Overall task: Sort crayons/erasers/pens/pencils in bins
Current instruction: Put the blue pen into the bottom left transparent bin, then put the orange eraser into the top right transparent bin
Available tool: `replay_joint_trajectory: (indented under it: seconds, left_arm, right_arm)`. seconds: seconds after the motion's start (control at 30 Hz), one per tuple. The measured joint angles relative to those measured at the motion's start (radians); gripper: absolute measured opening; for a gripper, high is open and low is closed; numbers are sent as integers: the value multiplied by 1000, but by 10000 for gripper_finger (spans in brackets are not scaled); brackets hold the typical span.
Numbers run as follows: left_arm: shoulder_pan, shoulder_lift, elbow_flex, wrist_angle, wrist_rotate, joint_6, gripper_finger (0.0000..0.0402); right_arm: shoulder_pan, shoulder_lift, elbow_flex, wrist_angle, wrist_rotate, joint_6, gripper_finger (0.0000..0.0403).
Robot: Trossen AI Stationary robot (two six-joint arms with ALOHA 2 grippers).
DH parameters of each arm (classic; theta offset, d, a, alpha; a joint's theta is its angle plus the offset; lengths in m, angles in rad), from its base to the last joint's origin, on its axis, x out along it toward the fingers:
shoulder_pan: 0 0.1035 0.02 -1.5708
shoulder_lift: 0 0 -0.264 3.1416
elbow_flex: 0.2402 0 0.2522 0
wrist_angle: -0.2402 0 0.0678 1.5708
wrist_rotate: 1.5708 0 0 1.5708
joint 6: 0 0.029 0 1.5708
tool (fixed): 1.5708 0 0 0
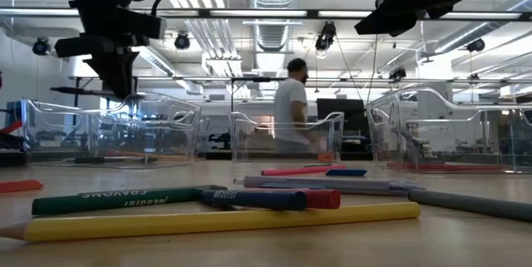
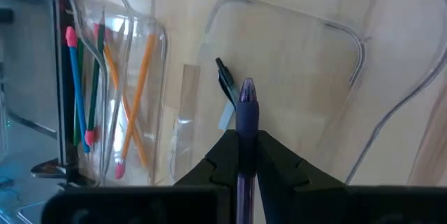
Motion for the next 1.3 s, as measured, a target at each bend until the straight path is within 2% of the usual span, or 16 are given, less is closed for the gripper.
replay_joint_trajectory:
  seconds: [0.57, 0.67, 0.83, 0.93, 1.03, 1.1, 1.3]
  left_arm:
    - [2, 0, -7, 9, 20, -26, 26]
    - [2, 0, -7, 9, 44, -48, 60]
    - [2, 0, -1, 4, 42, -54, 157]
    - [3, 0, 42, -18, 29, -65, 208]
    - [-8, -13, 119, -21, 27, -128, 234]
    - [-44, -43, 160, 41, 25, -157, 238]
    - [-238, -116, 140, 529, 1, -57, 239]
  right_arm:
    - [0, 0, 0, 0, 0, 0, 329]
    - [0, 0, 0, 0, 0, 0, 329]
    - [0, 0, 0, 0, 0, 0, 329]
    - [0, 0, 0, 0, 0, 0, 329]
    - [0, 0, 0, 0, 0, 0, 329]
    - [0, 0, 0, 0, 0, 0, 329]
    - [0, 0, 0, 1, 0, 0, 329]
